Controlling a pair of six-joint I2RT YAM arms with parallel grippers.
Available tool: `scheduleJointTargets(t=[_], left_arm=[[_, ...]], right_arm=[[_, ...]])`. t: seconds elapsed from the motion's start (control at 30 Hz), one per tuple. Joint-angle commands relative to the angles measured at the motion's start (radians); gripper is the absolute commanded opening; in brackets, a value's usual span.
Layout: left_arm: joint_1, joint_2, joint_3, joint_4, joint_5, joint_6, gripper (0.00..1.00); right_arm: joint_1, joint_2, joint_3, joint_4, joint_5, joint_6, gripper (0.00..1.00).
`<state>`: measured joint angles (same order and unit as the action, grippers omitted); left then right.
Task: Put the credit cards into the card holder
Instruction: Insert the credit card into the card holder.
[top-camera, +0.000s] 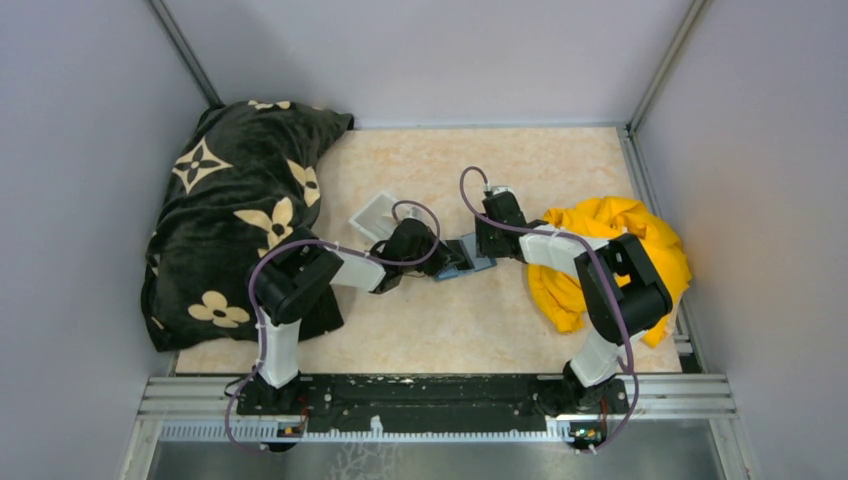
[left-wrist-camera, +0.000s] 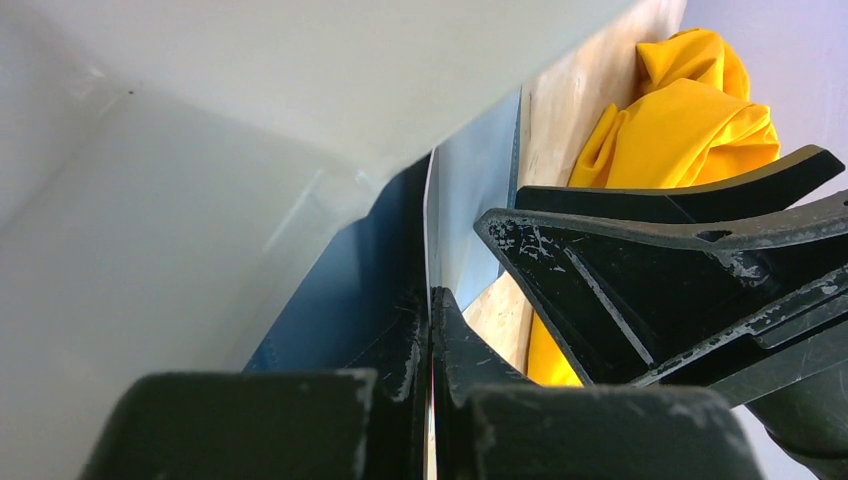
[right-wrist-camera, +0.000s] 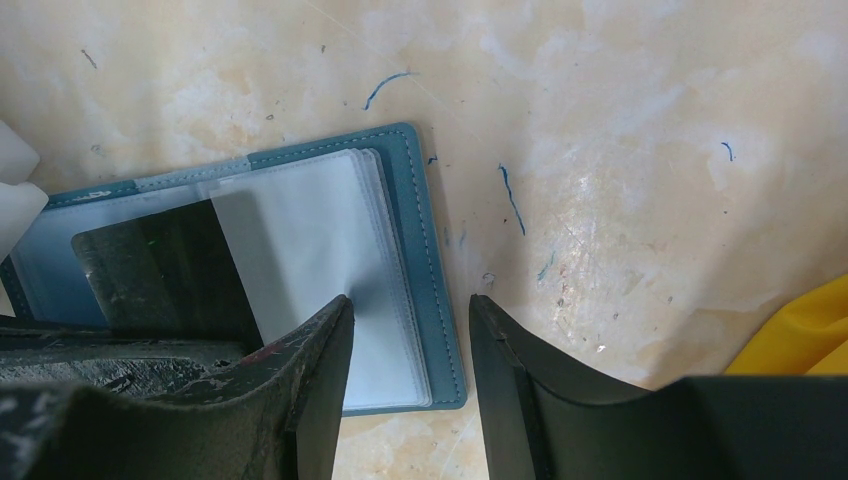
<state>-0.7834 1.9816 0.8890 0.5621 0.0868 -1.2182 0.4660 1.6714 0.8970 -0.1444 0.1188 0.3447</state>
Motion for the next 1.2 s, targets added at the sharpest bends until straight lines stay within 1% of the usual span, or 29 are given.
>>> scheduleJointTargets(t=[0.0,0.23,0.33,0.37,0.4,0.53,0.67,0.87,1.03,1.07,1.17], left_arm=[[-0.012,0.035,0.001,-0.161,0.06,0.05,0.0],[-0.013,0.063,0.033,-0.157,0.081,0.059,0.0],[-0.015,0.065,0.045,-0.183,0.084,0.073,0.13],[-0.017,0.063,0.046,-0.191,0.081,0.078,0.22],[-0.017,0.059,0.049,-0.207,0.077,0.084,0.27],[-0.021,0.045,0.051,-0.269,0.063,0.111,0.39],[-0.023,0.026,0.049,-0.309,0.052,0.134,0.47],[-0.023,-0.004,0.081,-0.422,0.006,0.191,0.54],[-0.024,-0.03,0.081,-0.472,-0.018,0.216,0.56],[-0.024,-0.034,0.08,-0.48,-0.024,0.22,0.57],[-0.023,-0.043,0.084,-0.494,-0.027,0.231,0.59]], right_arm=[[-0.007,0.027,-0.011,-0.05,0.001,-0.007,0.47],[-0.007,0.031,-0.008,-0.052,-0.005,-0.007,0.47],[-0.007,0.032,-0.006,-0.051,-0.006,-0.009,0.47],[-0.007,0.034,-0.005,-0.051,-0.005,-0.009,0.47],[-0.007,0.034,-0.004,-0.052,-0.006,-0.009,0.47],[-0.007,0.034,-0.003,-0.052,-0.008,-0.007,0.47],[-0.007,0.034,-0.004,-0.05,-0.01,-0.008,0.47],[-0.007,0.033,-0.003,-0.05,-0.011,-0.006,0.47],[-0.007,0.034,-0.005,-0.045,-0.013,-0.004,0.47],[-0.007,0.034,-0.004,-0.044,-0.014,-0.004,0.47],[-0.007,0.037,-0.003,-0.044,-0.016,-0.005,0.47]])
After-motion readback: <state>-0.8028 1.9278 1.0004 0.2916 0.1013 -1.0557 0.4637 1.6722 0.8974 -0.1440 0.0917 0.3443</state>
